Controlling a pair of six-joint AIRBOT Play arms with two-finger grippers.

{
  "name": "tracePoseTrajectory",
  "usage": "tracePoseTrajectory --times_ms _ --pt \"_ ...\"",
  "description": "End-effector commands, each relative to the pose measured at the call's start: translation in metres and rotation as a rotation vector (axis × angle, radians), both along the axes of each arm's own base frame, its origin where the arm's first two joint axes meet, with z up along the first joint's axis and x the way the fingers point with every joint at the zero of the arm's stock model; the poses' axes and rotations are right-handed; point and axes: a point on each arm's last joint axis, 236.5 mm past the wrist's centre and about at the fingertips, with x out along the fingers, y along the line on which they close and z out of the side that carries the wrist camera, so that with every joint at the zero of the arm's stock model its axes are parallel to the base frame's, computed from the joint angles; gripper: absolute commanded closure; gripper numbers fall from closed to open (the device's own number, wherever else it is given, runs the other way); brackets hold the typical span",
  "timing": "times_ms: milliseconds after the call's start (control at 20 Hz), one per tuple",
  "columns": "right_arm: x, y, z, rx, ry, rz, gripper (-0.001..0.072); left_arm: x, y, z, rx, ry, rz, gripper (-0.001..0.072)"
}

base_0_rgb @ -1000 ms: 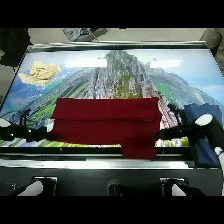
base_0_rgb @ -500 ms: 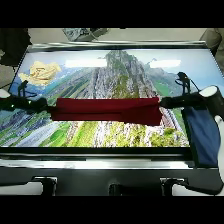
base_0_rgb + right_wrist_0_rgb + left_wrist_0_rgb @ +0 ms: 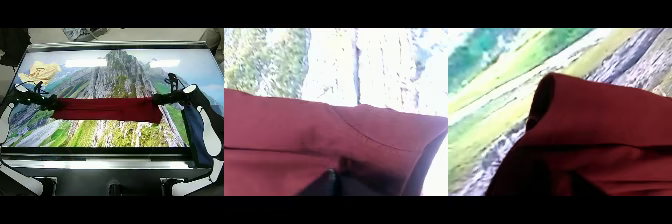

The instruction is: Fold the shirts.

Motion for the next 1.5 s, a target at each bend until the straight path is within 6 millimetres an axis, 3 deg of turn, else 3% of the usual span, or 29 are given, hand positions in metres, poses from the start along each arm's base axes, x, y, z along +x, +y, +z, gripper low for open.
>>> tracePoseTrajectory --times_ms 0,50,150,300,450,600,800,1000,1050,1150,1200,1250,1300,1450 --pt "-0.010 -0.005 0.012 -0.018 0.001 0.087 0.0199 0.004 0.004 0.005 -0.008 0.007 0.010 0.0186" --pt "-0.020 -0.018 0.020 -0.057 0.004 0.138 0.0036 0.006 0.009 0.017 -0.006 -0.010 0.008 0.0172" --pt "-0.046 -0.055 0.021 -0.101 0.096 0.129 0.0006 0.009 0.018 0.045 0.009 -0.062 0.019 0.0171" --pt "-0.087 -0.065 0.011 0.062 0.254 0.142 0.0006 0.009 0.022 0.082 0.030 -0.132 0.023 0.0172" --pt "-0.091 -0.044 0.006 0.260 0.295 0.146 0.0006 0.007 0.014 0.105 0.040 -0.173 0.004 0.0172" --pt "-0.088 -0.023 -0.016 0.288 0.327 0.163 0.0005 0.003 0.005 0.120 0.040 -0.192 -0.020 0.0173" --pt "-0.067 0.006 -0.023 0.426 0.313 0.115 0.0005 -0.001 -0.002 0.148 0.055 -0.249 -0.034 0.0173" --pt "-0.050 0.034 -0.027 0.410 0.281 0.103 0.0017 -0.004 -0.007 0.168 0.066 -0.291 -0.044 0.0173" --pt "-0.046 0.041 -0.028 0.398 0.275 0.099 0.0094 -0.004 -0.010 0.169 0.066 -0.293 -0.051 0.0174" --pt "-0.042 0.052 -0.024 0.377 0.259 0.102 0.0388 -0.006 -0.021 0.165 0.062 -0.287 -0.086 0.0176" --pt "-0.040 0.055 -0.015 0.369 0.241 0.103 0.0593 -0.009 -0.030 0.160 0.060 -0.281 -0.117 0.0229" --pt "-0.038 0.055 -0.002 0.352 0.213 0.108 0.0668 -0.015 -0.044 0.153 0.054 -0.268 -0.162 0.0535" --pt "-0.036 0.055 0.013 0.325 0.176 0.121 0.0668 -0.021 -0.061 0.144 0.045 -0.258 -0.219 0.0681" --pt "-0.053 0.044 0.057 0.150 0.124 0.165 0.0671 -0.047 -0.132 0.112 -0.024 -0.203 -0.336 0.0683"
